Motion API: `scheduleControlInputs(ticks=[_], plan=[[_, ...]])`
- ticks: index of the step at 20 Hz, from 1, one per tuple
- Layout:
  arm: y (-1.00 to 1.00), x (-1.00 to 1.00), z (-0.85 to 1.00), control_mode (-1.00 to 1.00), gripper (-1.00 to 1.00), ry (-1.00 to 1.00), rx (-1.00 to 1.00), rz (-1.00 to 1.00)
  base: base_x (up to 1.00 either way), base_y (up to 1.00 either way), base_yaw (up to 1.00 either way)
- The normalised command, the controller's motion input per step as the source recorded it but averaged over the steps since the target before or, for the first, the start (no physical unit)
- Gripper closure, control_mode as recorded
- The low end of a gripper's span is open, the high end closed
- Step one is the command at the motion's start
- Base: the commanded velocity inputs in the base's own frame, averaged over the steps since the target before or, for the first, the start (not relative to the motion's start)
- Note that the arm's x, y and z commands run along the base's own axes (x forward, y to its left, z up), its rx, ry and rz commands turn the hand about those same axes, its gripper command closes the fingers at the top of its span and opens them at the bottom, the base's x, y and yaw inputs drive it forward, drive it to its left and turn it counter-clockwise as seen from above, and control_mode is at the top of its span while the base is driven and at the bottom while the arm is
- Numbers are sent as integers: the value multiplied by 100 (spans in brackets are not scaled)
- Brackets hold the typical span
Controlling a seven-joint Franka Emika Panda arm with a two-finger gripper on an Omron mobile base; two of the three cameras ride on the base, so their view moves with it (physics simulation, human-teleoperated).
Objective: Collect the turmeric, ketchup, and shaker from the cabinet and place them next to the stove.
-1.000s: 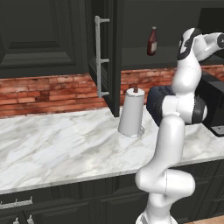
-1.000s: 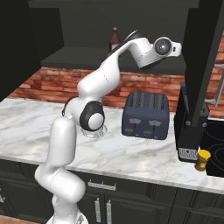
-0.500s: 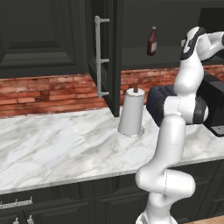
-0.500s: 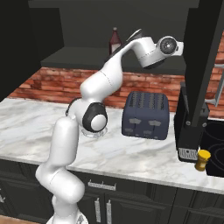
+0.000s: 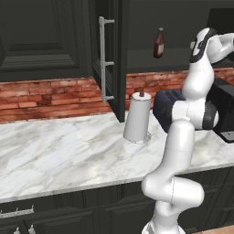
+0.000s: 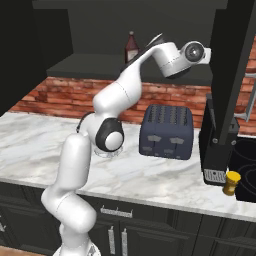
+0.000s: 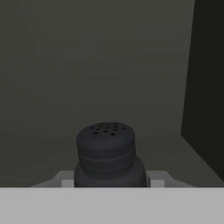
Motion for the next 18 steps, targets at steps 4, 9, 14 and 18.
scheduleControlInputs(ticks=[4,9,14,18], plan=[[-9,-12,-9,-100,100,-1,1,0,0,0,0],[-6,-40,-3,-100,100,-4,5,0,0,0,0],[-2,-89,2,-100,100,-6,2,0,0,0,0],[33,-100,-5,-100,100,-5,0,-1,0,0,0]])
